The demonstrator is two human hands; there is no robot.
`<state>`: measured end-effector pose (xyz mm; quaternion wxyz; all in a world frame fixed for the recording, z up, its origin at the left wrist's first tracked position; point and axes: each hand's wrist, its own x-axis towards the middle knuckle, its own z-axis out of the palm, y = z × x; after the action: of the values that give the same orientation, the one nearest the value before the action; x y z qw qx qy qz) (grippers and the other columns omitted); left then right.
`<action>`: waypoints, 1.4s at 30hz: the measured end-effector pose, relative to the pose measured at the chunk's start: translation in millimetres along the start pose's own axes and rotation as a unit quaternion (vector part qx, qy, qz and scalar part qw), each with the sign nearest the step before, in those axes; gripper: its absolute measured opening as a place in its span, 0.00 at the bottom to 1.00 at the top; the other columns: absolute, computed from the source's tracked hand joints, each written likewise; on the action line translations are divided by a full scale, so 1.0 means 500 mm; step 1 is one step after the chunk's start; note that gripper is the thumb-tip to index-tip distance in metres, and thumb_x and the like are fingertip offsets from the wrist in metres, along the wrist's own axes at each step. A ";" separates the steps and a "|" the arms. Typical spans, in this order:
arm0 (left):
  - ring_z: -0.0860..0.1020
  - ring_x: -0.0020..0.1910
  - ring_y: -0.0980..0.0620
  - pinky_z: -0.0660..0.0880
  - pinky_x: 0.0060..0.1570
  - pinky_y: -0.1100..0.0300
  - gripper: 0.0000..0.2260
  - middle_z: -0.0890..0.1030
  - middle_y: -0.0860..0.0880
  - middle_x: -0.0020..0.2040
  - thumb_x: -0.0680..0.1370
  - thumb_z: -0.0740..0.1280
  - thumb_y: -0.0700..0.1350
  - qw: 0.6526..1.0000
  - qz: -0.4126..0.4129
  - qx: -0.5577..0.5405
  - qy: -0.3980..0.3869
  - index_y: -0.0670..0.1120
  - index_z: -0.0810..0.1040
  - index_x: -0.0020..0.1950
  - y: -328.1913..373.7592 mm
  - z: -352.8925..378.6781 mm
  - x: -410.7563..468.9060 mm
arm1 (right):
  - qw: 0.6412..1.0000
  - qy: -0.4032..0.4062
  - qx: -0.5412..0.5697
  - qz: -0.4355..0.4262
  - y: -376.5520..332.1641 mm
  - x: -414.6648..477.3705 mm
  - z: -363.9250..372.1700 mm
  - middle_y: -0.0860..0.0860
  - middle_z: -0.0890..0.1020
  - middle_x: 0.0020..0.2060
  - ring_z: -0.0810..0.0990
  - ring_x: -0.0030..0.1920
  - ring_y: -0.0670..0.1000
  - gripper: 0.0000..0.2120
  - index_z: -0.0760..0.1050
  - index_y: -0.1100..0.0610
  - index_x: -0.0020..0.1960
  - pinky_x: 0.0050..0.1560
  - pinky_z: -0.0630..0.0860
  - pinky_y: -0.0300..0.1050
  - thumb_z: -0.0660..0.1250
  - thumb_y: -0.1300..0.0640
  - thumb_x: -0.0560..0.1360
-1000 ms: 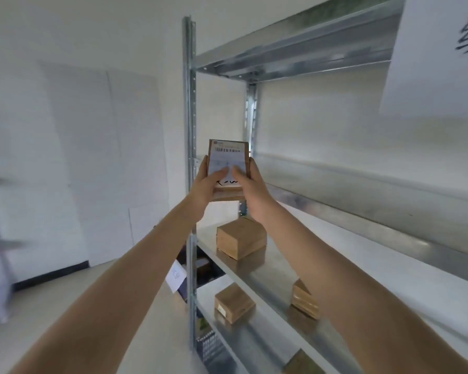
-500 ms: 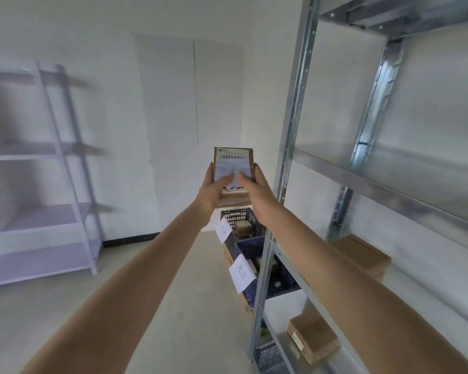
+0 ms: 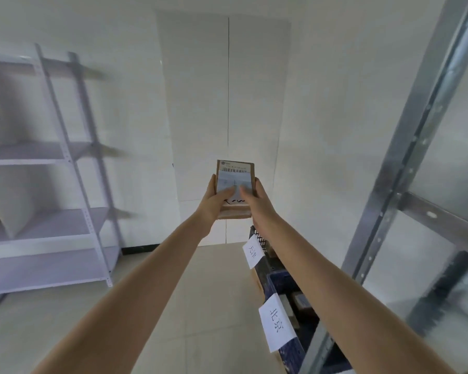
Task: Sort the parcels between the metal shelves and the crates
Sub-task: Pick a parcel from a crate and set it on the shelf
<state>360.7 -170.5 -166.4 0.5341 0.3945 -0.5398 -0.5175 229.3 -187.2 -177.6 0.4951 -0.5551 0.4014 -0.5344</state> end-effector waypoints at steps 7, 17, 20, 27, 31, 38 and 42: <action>0.81 0.55 0.55 0.77 0.45 0.65 0.19 0.81 0.54 0.60 0.81 0.66 0.44 0.997 -0.016 0.048 -0.062 0.56 0.68 0.70 -0.077 -0.116 0.339 | 0.998 0.055 0.010 0.001 0.125 0.317 0.015 0.51 0.78 0.64 0.77 0.64 0.52 0.18 0.66 0.52 0.72 0.62 0.78 0.51 0.62 0.55 0.83; 0.81 0.57 0.51 0.77 0.54 0.59 0.20 0.80 0.51 0.62 0.81 0.65 0.44 0.973 -0.095 0.070 -0.196 0.54 0.66 0.71 -0.291 -0.050 0.811 | 0.978 0.198 0.014 0.058 0.306 0.667 -0.175 0.52 0.81 0.61 0.82 0.60 0.55 0.17 0.68 0.51 0.70 0.63 0.78 0.59 0.65 0.54 0.81; 0.81 0.55 0.52 0.77 0.52 0.60 0.19 0.79 0.50 0.62 0.81 0.65 0.44 0.967 -0.097 0.070 -0.224 0.53 0.66 0.71 -0.344 0.001 0.953 | 0.972 0.227 0.016 0.062 0.355 0.776 -0.259 0.52 0.81 0.61 0.82 0.60 0.55 0.17 0.68 0.51 0.70 0.63 0.78 0.58 0.64 0.54 0.82; 0.80 0.59 0.52 0.76 0.62 0.53 0.23 0.78 0.50 0.65 0.81 0.66 0.45 0.946 -0.148 0.066 -0.280 0.53 0.62 0.74 -0.465 0.104 1.239 | 0.960 0.267 -0.006 0.086 0.427 0.993 -0.436 0.53 0.81 0.60 0.83 0.57 0.55 0.17 0.68 0.53 0.68 0.59 0.80 0.56 0.64 0.57 0.81; 0.80 0.55 0.55 0.79 0.46 0.65 0.21 0.77 0.49 0.64 0.82 0.64 0.44 0.930 -0.180 0.073 -0.311 0.51 0.62 0.73 -0.533 0.130 1.357 | 0.947 0.294 0.004 0.128 0.495 1.092 -0.496 0.54 0.81 0.60 0.83 0.56 0.55 0.16 0.68 0.53 0.68 0.59 0.80 0.57 0.65 0.56 0.81; 0.79 0.58 0.52 0.77 0.50 0.66 0.27 0.75 0.48 0.68 0.82 0.64 0.46 0.874 -0.247 0.116 -0.401 0.50 0.56 0.77 -0.721 0.175 1.570 | 0.901 0.390 0.063 0.182 0.665 1.224 -0.578 0.54 0.81 0.62 0.83 0.58 0.55 0.19 0.68 0.54 0.70 0.60 0.80 0.55 0.66 0.55 0.80; 0.80 0.52 0.55 0.79 0.38 0.68 0.24 0.77 0.47 0.64 0.81 0.65 0.44 0.820 -0.298 0.153 -0.464 0.47 0.61 0.75 -0.850 0.203 1.669 | 0.845 0.467 0.121 0.232 0.782 1.281 -0.608 0.55 0.81 0.61 0.83 0.56 0.54 0.17 0.70 0.54 0.68 0.60 0.80 0.52 0.66 0.57 0.81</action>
<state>108.0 -1038.1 -431.5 -0.0269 0.3261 -0.6523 -0.6837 29.0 -921.6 -453.7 0.4217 -0.0662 0.6344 -0.6444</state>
